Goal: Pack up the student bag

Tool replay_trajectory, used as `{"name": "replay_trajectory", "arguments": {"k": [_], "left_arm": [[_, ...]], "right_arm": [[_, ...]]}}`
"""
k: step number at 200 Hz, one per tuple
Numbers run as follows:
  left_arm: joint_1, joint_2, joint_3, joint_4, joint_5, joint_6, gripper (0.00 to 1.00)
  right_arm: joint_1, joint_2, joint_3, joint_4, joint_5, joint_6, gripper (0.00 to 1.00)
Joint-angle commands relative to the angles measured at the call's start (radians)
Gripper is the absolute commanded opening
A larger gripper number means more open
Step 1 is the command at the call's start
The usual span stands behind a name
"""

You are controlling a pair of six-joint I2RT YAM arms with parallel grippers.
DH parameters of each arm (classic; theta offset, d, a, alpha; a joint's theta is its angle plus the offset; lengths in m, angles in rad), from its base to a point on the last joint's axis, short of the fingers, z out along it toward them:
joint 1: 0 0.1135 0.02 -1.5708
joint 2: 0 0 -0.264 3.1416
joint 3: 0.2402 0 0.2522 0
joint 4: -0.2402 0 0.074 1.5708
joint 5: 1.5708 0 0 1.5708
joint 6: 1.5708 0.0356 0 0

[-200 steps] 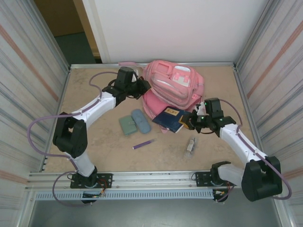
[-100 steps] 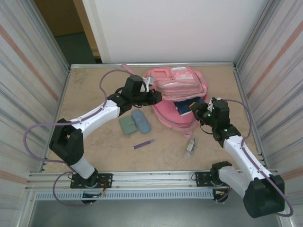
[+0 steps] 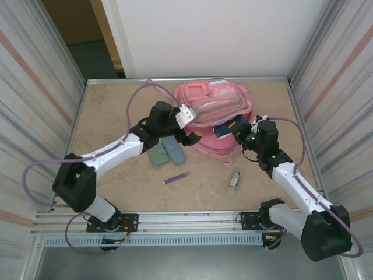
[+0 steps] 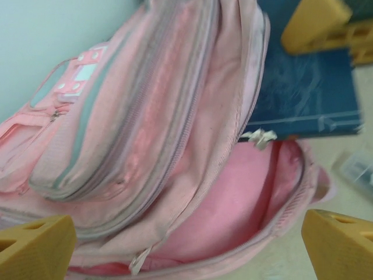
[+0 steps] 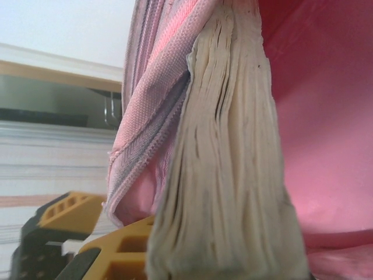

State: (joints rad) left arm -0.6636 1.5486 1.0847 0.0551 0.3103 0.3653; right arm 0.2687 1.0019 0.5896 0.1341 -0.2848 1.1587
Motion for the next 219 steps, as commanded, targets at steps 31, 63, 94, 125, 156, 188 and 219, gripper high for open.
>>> {"name": "replay_trajectory", "arguments": {"k": [31,63,94,125,156,188,219], "left_arm": [[-0.023,0.174,0.147,-0.010,-0.009,0.260,0.99],[-0.060,0.218,0.121,0.144,-0.208,0.312,0.84],[-0.064,0.221,0.192,0.152,-0.402,0.262,0.08],[-0.068,0.201,0.263,0.110,-0.438,0.196,0.05],[-0.069,0.168,0.295,0.161,-0.447,0.026,0.04],[-0.070,0.163,0.341,0.161,-0.388,-0.068,0.04],[-0.070,0.166,0.399,0.134,-0.397,-0.129,0.04]], "right_arm": [[0.019,-0.017,0.054,0.124,-0.026,-0.046,0.00],[0.039,-0.041,0.037,0.115,-0.013,-0.044,0.00],[0.035,-0.053,0.042,0.024,-0.007,-0.070,0.00],[0.027,-0.053,0.013,-0.023,0.001,-0.079,0.00],[0.018,-0.017,0.026,-0.095,-0.008,-0.065,0.00],[0.024,0.066,0.002,-0.001,-0.029,0.055,0.00],[0.101,0.143,0.000,0.111,0.118,0.167,0.00]]}}
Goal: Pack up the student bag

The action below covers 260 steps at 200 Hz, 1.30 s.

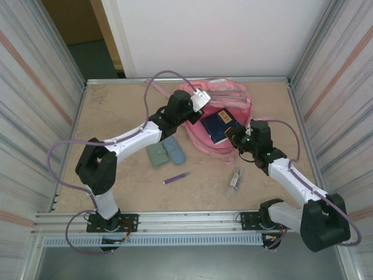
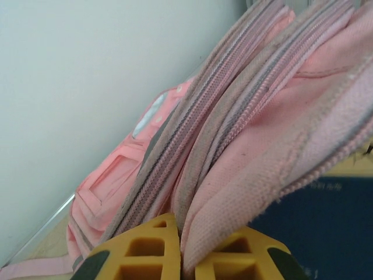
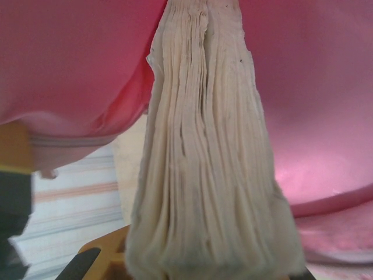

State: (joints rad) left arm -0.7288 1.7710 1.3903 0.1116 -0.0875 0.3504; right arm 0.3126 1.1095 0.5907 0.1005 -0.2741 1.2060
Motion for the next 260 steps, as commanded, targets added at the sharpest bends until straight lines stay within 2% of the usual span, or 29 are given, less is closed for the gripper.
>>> {"name": "replay_trajectory", "arguments": {"k": [1,24,72,91,117,135,161,200,243,260], "left_arm": [[-0.004,-0.056,0.095,0.077,-0.002,-0.117,0.04],[-0.004,-0.060,0.115,0.086,0.024,-0.140,0.03],[-0.006,-0.093,0.085,0.106,0.081,-0.186,0.03],[-0.008,-0.107,0.072,0.116,0.114,-0.189,0.02],[-0.008,-0.134,0.005,0.236,0.189,-0.196,0.01],[-0.013,-0.147,-0.001,0.234,0.245,-0.173,0.01],[-0.019,-0.158,-0.018,0.260,0.252,-0.163,0.01],[-0.023,-0.174,-0.034,0.262,0.247,-0.169,0.01],[-0.022,-0.191,-0.065,0.276,0.251,-0.187,0.01],[-0.024,-0.195,-0.074,0.273,0.244,-0.193,0.00]], "right_arm": [[0.061,0.037,-0.003,0.150,0.114,0.125,0.00],[0.108,0.079,-0.033,0.320,0.198,0.201,0.00],[0.084,0.198,0.049,0.407,0.143,0.255,0.00],[0.084,0.248,0.082,0.420,0.176,0.253,0.00],[0.075,0.344,0.124,0.509,0.186,0.234,0.00],[0.070,0.411,0.161,0.527,0.202,0.216,0.00],[0.065,0.522,0.209,0.544,0.194,0.267,0.00],[0.073,0.640,0.216,0.534,0.249,0.319,0.01],[0.056,0.761,0.233,0.590,0.242,0.351,0.13],[0.048,0.787,0.242,0.602,0.247,0.358,0.14]]}}
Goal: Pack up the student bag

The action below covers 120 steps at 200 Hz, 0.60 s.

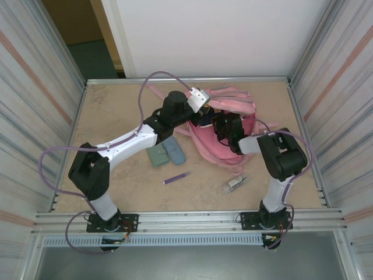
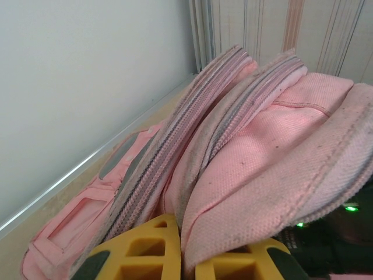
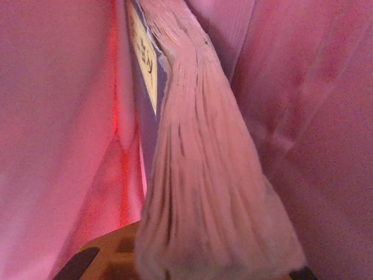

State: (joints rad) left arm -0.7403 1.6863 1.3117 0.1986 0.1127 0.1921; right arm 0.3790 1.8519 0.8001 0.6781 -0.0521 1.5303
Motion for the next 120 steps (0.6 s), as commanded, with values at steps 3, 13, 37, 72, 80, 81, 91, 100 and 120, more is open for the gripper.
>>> {"name": "replay_trajectory", "arguments": {"k": [3,13,37,72,80,81,91,100,120], "left_arm": [[-0.013,-0.112,0.004,0.180,0.044,-0.033,0.00],[-0.013,-0.118,0.002,0.162,0.050,-0.027,0.00],[-0.013,-0.135,-0.034,0.174,0.019,-0.031,0.00],[-0.013,-0.146,-0.063,0.179,-0.013,-0.024,0.00],[-0.013,-0.143,-0.071,0.189,-0.032,-0.031,0.00],[-0.013,-0.142,-0.073,0.191,-0.035,-0.032,0.00],[-0.013,-0.139,-0.075,0.196,-0.046,-0.036,0.00],[-0.013,-0.138,-0.071,0.193,-0.042,-0.032,0.00],[-0.013,-0.141,-0.080,0.200,-0.040,-0.035,0.00]], "right_arm": [[-0.019,0.050,0.036,0.024,0.025,0.035,0.14],[-0.029,0.068,0.055,0.022,0.009,0.040,0.16],[-0.045,0.101,0.079,0.042,-0.031,0.092,0.21],[-0.045,0.110,0.095,0.091,-0.090,0.213,0.23],[-0.039,0.111,0.094,0.121,-0.112,0.264,0.21],[-0.037,0.110,0.093,0.124,-0.114,0.270,0.20],[-0.024,0.104,0.084,0.158,-0.108,0.311,0.12],[-0.015,0.095,0.083,0.161,-0.094,0.319,0.08],[-0.014,0.085,0.112,0.134,-0.101,0.298,0.03]]}}
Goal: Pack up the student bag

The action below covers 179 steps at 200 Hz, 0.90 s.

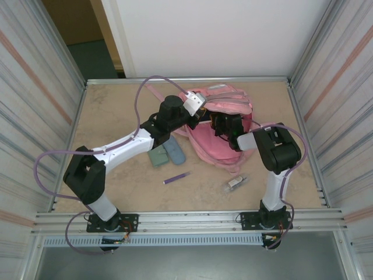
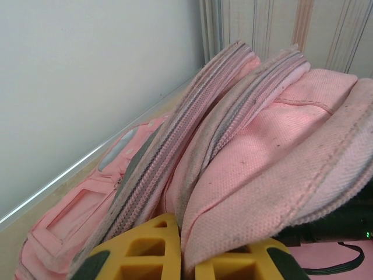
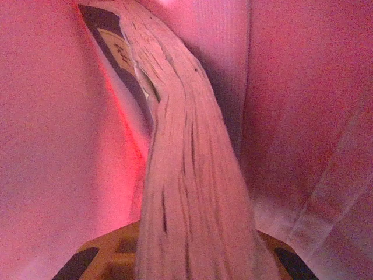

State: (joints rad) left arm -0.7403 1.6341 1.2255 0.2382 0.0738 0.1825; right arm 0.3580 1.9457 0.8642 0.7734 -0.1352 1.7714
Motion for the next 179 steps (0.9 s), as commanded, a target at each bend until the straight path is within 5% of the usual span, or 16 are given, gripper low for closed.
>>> {"name": "replay_trajectory", "arguments": {"k": [1,90,141,179], "left_arm": [[-0.013,-0.089,0.005,0.162,-0.002,-0.025,0.00],[-0.010,-0.078,-0.005,0.195,-0.193,-0.072,0.00],[-0.010,-0.097,-0.049,0.247,-0.084,-0.096,0.00],[-0.009,-0.109,-0.060,0.254,-0.039,-0.088,0.00]], "right_arm": [[0.007,-0.010,0.049,0.038,-0.017,0.056,0.03],[0.039,-0.297,-0.086,-0.206,0.166,-0.061,0.00],[-0.014,-0.173,-0.021,-0.156,0.070,-0.099,0.00],[-0.004,-0.080,0.046,-0.135,0.049,-0.135,0.19]]}}
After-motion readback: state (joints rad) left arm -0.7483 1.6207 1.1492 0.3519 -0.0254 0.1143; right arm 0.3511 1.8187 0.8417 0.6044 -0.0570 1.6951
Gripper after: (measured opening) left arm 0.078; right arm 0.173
